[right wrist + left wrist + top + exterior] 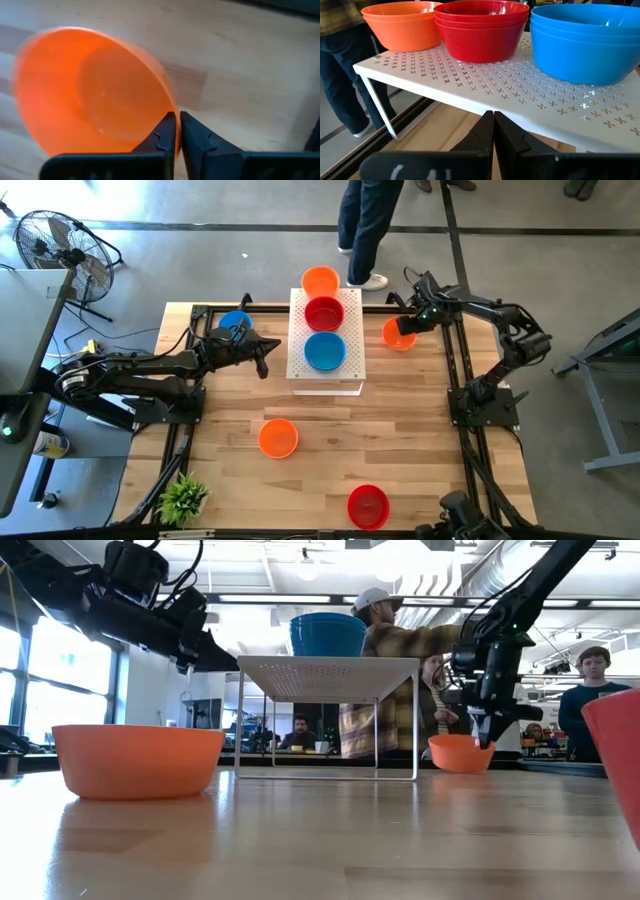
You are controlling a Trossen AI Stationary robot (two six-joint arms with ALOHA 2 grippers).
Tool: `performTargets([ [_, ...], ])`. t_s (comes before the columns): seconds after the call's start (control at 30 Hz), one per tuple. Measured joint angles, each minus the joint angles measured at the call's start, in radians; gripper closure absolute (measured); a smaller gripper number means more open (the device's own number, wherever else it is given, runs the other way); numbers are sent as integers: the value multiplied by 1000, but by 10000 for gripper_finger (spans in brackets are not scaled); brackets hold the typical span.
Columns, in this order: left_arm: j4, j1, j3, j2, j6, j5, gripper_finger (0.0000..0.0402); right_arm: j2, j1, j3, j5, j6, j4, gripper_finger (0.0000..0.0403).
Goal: Pick & Place Mini bowls
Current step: Stack the orange bowl on top of the other orange bowls on the shelf
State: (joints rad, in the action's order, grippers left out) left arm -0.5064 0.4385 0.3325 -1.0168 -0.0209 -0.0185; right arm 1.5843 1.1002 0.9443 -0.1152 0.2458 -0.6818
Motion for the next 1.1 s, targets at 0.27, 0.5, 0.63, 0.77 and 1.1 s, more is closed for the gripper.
performTargets([
  [0.27, -2, 0, 0, 0, 0, 1, 396, -29, 0, 0, 50, -52, -10, 325],
  [0.5, 0, 0, 0, 0, 0, 0, 396, -211, -74, -19, 111, -391, -52, 283],
  [0.63, 0, 0, 0, 0, 0, 0, 396, -325, -196, -122, 133, -543, 13, 273],
  [0.77, 0, 0, 0, 0, 0, 0, 396, -388, -282, -285, 138, -560, 208, 263],
  [1.1, 0, 0, 0, 0, 0, 0, 396, -385, -291, -379, 206, -386, 422, 196],
])
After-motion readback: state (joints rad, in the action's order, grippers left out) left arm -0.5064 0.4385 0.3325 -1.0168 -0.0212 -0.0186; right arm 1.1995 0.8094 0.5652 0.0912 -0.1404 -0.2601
